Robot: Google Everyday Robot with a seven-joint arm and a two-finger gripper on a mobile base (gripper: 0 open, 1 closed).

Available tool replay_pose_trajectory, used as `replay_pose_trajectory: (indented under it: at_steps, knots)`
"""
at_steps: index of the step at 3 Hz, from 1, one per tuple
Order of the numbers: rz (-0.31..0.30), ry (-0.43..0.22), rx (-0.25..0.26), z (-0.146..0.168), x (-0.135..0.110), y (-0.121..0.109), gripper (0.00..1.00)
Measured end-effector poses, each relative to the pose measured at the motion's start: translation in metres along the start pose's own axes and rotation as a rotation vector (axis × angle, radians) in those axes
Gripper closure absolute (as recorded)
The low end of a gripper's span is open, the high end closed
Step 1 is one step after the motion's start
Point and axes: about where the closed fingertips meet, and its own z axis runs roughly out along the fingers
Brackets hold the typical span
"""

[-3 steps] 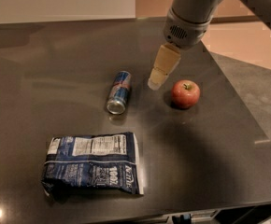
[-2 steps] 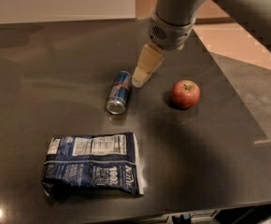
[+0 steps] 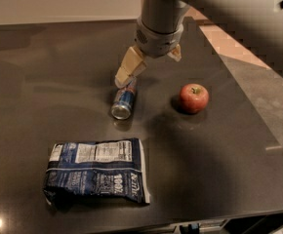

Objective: Place redbull can upright

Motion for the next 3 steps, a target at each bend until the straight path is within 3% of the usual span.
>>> replay_pose_trajectory:
  at_steps: [1, 2, 3]
  knots:
    - [0.000, 0.000, 0.000, 0.000, 0.000, 0.000, 0.00]
    - [0.040, 0.034, -0.006, 0.008, -0.007, 0.008, 0.00]
    - [0.125, 0.085, -0.022, 0.022, -0.020, 0.017, 0.00]
